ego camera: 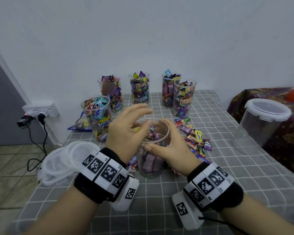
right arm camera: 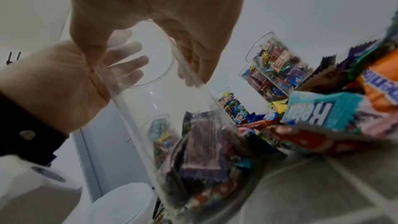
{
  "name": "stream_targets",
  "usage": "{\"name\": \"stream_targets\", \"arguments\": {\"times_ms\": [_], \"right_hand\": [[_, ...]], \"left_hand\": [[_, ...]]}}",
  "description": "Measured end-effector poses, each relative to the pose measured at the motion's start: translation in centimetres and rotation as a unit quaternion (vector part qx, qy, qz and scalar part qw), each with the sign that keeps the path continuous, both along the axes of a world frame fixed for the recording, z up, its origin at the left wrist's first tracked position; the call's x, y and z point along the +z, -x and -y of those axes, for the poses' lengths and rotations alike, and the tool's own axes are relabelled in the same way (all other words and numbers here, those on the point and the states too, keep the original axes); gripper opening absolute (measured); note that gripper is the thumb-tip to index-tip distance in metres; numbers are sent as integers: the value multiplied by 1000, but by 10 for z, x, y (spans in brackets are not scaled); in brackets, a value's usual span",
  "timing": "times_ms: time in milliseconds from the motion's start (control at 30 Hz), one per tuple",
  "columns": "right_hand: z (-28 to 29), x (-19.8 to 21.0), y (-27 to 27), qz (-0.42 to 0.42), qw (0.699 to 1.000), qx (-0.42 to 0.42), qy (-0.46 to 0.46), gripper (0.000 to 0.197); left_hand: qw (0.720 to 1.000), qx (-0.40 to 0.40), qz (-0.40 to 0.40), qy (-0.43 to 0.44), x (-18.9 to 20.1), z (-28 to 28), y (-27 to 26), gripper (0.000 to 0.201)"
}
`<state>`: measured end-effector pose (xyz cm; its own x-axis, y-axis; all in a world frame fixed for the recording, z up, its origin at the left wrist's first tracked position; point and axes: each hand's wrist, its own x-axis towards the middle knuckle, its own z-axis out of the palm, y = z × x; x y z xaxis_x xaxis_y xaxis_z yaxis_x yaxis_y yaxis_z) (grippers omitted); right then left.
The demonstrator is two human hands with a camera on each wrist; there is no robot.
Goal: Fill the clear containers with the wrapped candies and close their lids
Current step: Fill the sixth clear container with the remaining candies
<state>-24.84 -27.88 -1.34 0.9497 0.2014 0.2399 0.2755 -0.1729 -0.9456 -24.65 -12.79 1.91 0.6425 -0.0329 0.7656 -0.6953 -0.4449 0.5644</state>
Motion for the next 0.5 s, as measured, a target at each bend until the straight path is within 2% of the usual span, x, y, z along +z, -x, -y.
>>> {"name": "stream_targets", "arguments": {"times_ms": [100,167,233,333,433,500], "right_hand": [[5,5,0,-20,999,28,15,61],[10,11,-2,-30,997,48,54,66],[16,19,-4,-43,990,77,108,72],[29,26,-12,-34,957,125,261,77],[38,23,-26,-26,886,108,451,103],[47,28,-35,-62,843,75,529,96]], "left_hand": [[998,23,0,55,0,-7,1,23],[994,60,-31,86,-2,-16,-5,26],[986,111,-100,75,-5,-28,-13,26],[956,172,-233,-45,-9,-38,-21,33],[913,172,-332,-164,-14,-37,-24,41],[873,150,-390,-250,-18,-35,-28,45]]}}
